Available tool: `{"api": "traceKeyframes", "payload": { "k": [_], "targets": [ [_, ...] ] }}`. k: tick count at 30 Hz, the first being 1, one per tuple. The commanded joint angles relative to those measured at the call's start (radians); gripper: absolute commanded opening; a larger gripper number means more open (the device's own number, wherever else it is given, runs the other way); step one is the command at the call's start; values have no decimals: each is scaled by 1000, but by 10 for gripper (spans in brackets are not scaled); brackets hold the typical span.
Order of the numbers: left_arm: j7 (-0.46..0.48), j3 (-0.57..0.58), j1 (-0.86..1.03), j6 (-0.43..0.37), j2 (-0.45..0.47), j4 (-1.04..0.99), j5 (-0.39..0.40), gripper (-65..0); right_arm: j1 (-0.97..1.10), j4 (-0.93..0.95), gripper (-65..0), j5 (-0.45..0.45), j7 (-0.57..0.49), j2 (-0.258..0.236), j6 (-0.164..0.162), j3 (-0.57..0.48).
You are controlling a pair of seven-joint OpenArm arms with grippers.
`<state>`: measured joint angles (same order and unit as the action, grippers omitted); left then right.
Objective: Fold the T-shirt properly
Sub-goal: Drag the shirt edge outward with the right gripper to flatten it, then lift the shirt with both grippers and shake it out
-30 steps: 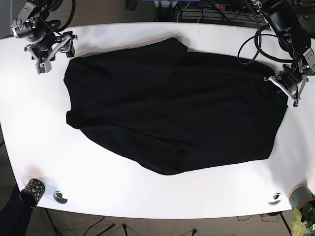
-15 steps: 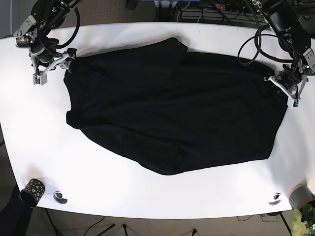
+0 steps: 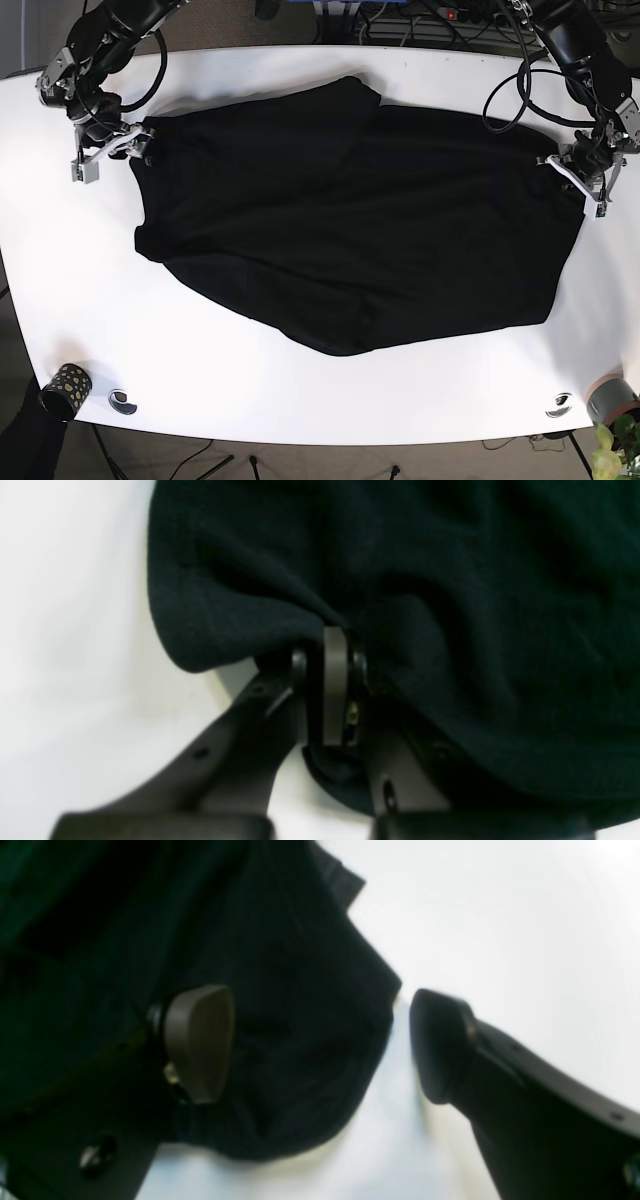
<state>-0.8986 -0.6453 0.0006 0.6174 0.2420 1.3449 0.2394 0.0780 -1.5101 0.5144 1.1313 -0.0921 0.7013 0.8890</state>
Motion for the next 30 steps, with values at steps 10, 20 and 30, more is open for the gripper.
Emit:
{"api": "traceKeyframes", "payload": {
  "k": [10,20,30],
  "targets": [
    [-24,3,-1,-1,12,8,-16,-650,1,-1,-165,-24,36,50,-3,-46],
    [-21,3,-1,-4,12,8,-16,-650,-1,-1,-445,-26,36,58,-3,-58],
    [-15,5,3,2,12,89,-12,-650,62,-202,-650,-26,36,41,-3,-60]
  ]
}}
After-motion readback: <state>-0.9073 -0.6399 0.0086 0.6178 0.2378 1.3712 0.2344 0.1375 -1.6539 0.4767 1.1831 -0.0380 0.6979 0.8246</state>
